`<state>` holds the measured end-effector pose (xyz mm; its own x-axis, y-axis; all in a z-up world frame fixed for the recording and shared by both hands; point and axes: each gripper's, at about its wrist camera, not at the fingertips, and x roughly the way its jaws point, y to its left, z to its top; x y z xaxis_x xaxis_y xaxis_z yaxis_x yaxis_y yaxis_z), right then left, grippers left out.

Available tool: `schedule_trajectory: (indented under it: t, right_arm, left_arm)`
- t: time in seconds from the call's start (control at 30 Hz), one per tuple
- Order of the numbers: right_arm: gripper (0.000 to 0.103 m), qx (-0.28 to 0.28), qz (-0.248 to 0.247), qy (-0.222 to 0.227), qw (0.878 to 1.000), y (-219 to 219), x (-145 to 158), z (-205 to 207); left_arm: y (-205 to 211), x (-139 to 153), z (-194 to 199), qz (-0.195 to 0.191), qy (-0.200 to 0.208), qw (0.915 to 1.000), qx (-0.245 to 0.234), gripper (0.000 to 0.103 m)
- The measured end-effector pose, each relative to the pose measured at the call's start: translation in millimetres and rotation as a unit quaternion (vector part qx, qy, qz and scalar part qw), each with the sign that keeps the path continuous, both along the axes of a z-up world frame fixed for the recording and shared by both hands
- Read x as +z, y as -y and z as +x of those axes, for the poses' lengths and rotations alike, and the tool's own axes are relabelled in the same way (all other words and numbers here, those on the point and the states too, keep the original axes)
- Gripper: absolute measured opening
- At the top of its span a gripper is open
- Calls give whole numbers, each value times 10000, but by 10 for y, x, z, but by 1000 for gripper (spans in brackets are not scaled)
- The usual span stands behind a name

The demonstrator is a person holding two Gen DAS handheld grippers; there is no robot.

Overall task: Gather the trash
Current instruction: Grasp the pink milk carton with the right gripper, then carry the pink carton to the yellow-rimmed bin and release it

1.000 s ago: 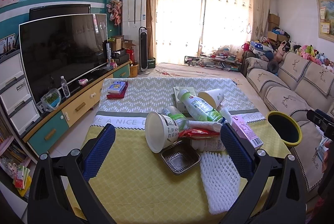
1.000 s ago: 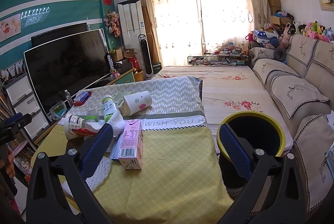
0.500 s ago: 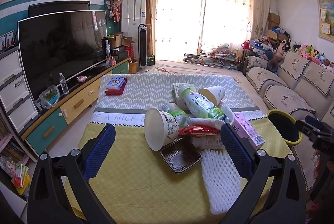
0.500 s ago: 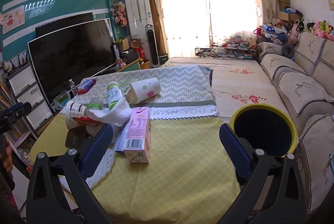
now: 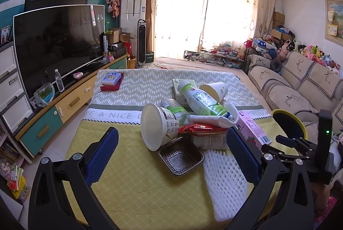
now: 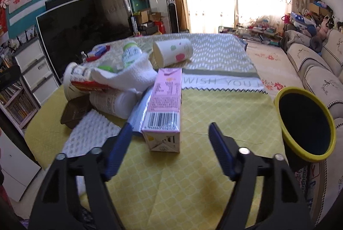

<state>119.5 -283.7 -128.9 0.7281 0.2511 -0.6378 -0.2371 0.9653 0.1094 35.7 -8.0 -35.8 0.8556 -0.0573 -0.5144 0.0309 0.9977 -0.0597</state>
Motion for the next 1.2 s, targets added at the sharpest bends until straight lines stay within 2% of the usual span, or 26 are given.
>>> schedule_trajectory:
  t: [0.1,0.3,0.4,0.57,0.9,1.03,1.2]
  right_arm:
    - [57,17,20,-46,10000,-27,-38,49]
    - [54,135,91,-182,9997,-110,-104,131]
    - [39,169,114,-182,9996,-145,-129,158]
    - [38,196,243,-44,9995,-109,-72,113]
    - [37,134,622,519,9966,176,327,-102]
    - [37,-178,682,751,9947,433,467,-153]
    - [38,-1128,590,814,9885,1007,459,-94]
  left_arm:
    - [24,-41,41,2,-64,10000,-44,99]
    - [66,-84,85,1,-105,9999,-114,99]
    - [79,-93,77,-10,-114,9998,-134,99]
    - [97,-96,67,-4,-137,9998,-164,99]
    - [142,-99,42,-8,-139,9996,-232,99]
    - [157,-79,25,-3,-136,9995,-280,99]
    - [215,-67,9,21,-125,9993,-358,99]
